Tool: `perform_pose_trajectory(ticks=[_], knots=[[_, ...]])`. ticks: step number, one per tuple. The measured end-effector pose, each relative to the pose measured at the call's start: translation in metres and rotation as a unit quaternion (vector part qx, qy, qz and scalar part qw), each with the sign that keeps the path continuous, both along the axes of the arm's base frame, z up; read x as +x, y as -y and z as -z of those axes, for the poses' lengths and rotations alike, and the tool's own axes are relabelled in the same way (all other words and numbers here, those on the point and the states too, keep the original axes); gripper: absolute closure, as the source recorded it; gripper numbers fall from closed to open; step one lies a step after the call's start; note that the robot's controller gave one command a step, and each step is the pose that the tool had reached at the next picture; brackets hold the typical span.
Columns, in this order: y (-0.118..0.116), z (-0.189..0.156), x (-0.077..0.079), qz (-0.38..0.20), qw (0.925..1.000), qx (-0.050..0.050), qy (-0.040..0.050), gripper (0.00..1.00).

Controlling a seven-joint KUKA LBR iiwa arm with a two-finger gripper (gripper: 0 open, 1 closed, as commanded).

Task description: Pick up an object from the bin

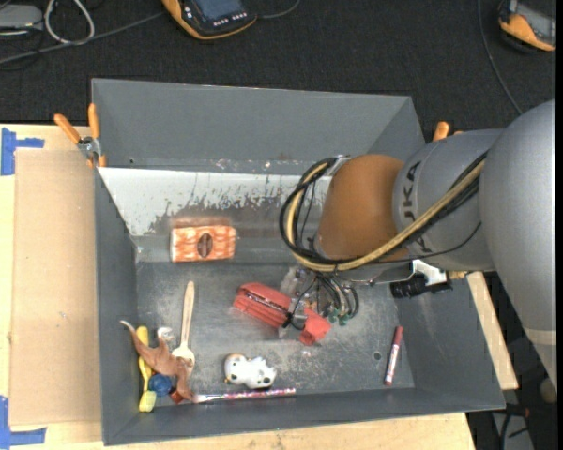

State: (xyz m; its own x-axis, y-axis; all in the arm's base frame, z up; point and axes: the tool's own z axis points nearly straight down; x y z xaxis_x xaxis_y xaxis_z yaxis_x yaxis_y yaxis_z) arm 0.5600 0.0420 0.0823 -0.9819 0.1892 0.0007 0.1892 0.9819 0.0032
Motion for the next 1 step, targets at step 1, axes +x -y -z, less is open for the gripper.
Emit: perform_pose_trajectory(ticks=[1], knots=[[0.0000,0.0000,0.0000,0.000,1.0000,0.000,0.0000,1.00]])
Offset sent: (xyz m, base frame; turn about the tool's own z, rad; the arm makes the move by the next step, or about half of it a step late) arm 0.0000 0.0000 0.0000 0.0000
